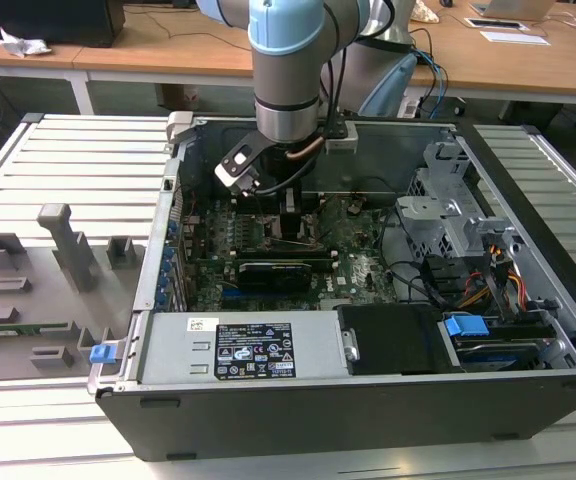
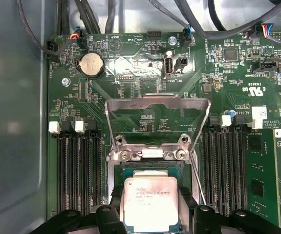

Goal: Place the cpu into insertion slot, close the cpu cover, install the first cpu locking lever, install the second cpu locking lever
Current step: 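Place the cpu into insertion slot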

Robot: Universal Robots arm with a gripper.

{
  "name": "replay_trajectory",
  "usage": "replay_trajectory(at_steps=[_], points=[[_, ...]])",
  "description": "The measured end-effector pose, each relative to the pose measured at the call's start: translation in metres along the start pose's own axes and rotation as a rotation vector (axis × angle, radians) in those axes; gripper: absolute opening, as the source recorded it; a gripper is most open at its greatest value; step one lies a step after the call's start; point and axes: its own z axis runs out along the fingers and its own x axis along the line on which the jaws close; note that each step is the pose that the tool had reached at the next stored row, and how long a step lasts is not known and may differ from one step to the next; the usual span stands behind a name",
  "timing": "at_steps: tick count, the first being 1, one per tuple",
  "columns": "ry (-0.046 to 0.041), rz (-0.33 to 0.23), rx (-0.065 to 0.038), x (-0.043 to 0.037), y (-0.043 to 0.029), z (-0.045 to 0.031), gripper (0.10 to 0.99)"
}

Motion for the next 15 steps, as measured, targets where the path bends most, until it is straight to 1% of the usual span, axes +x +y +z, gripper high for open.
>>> replay_trajectory(at_steps=[2, 5, 7, 8, 9, 15], points=[[-0.0009, 0.000, 0.001, -0.0001, -0.0002, 0.0015, 0.529], [0.0001, 0.000, 0.000, 0.0000, -0.0002, 0.0027, 0.529], [0.0008, 0.000, 0.000, 0.0001, -0.0001, 0.0018, 0.529], [0.0025, 0.000, -0.001, 0.0005, 0.0003, 0.0001, 0.529], [0.0004, 0.000, 0.000, 0.0001, 0.0003, -0.0024, 0.529], [0.0000, 0.001, 0.000, -0.0007, 0.0002, -0.0015, 0.529]])
